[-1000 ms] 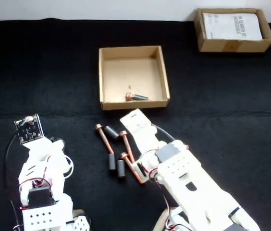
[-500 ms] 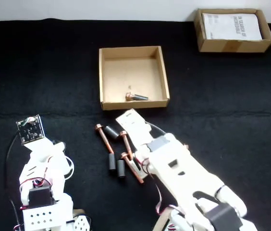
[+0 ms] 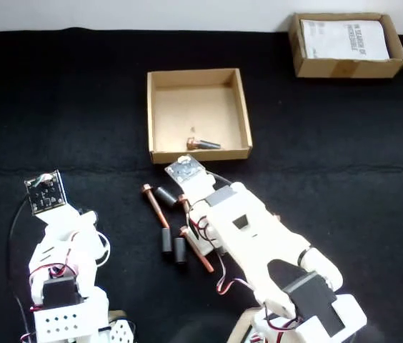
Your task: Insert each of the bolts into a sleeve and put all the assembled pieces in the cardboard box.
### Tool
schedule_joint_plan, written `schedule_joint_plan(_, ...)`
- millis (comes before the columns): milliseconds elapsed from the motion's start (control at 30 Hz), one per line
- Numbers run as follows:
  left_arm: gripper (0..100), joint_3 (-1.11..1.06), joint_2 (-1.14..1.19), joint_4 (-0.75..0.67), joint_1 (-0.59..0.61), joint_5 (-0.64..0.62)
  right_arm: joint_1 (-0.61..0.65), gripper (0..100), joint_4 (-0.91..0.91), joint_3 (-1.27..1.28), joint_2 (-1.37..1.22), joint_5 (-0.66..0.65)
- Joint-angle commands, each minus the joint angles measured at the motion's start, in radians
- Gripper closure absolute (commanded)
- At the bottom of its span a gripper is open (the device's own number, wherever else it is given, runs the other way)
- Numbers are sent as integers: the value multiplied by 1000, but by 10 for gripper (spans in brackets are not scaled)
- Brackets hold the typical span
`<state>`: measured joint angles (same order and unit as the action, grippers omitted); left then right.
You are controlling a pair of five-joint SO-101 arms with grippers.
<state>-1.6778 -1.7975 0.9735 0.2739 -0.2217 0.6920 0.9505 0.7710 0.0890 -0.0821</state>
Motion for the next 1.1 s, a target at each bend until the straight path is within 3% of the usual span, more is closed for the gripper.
schedule_joint_plan(0, 991, -18, -12, 3, -13, 2, -8, 868, 19, -22, -4, -5)
schedule_joint_plan(333, 991, -18, -12, 3, -13, 2, -13, 875, 81, -18, -12, -5)
schedule_joint_plan(467, 991, -18, -12, 3, -13, 2, -13, 998, 81, -18, -13, -5)
schedule_joint_plan(733, 991, -18, -12, 3, -13, 2, -47, 991, 107, -31, -1, -5)
schedule_joint_plan(1067, 991, -5, -8, 3, -18, 3, -163, 991, 490, -533, 2, -5)
